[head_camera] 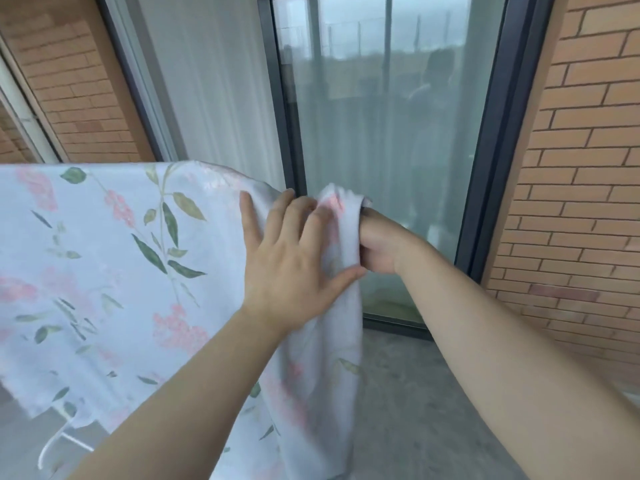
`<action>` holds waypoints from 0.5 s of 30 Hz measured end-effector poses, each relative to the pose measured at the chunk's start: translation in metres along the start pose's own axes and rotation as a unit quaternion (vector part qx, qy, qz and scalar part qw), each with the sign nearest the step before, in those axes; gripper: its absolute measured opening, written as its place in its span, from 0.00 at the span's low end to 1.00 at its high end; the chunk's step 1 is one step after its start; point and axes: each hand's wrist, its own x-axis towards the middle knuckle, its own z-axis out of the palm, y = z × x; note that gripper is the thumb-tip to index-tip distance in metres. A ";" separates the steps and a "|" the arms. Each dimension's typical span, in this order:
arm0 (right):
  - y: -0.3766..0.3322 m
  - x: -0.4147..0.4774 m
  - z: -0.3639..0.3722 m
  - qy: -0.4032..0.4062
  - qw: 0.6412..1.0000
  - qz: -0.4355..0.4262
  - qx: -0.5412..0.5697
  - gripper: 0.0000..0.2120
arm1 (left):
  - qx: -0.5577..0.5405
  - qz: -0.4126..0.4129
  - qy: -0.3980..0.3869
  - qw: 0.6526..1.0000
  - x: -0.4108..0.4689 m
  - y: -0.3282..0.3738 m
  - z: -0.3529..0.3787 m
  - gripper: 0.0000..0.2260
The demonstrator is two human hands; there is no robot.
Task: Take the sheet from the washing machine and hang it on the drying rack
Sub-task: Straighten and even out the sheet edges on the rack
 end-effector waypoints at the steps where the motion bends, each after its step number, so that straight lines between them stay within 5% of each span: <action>1: 0.001 -0.005 -0.002 -0.011 1.000 0.002 0.029 0.15 | 0.001 -0.014 -0.020 1.000 -0.005 0.007 0.002 0.40; 9: 0.022 -0.017 -0.026 0.128 0.984 -0.082 -0.088 0.10 | -0.008 -0.069 -0.009 0.998 -0.027 0.025 0.008 0.18; 15: 0.044 0.001 -0.056 0.046 0.978 -0.111 -0.173 0.08 | 0.052 -0.093 0.050 0.993 -0.028 0.045 0.004 0.11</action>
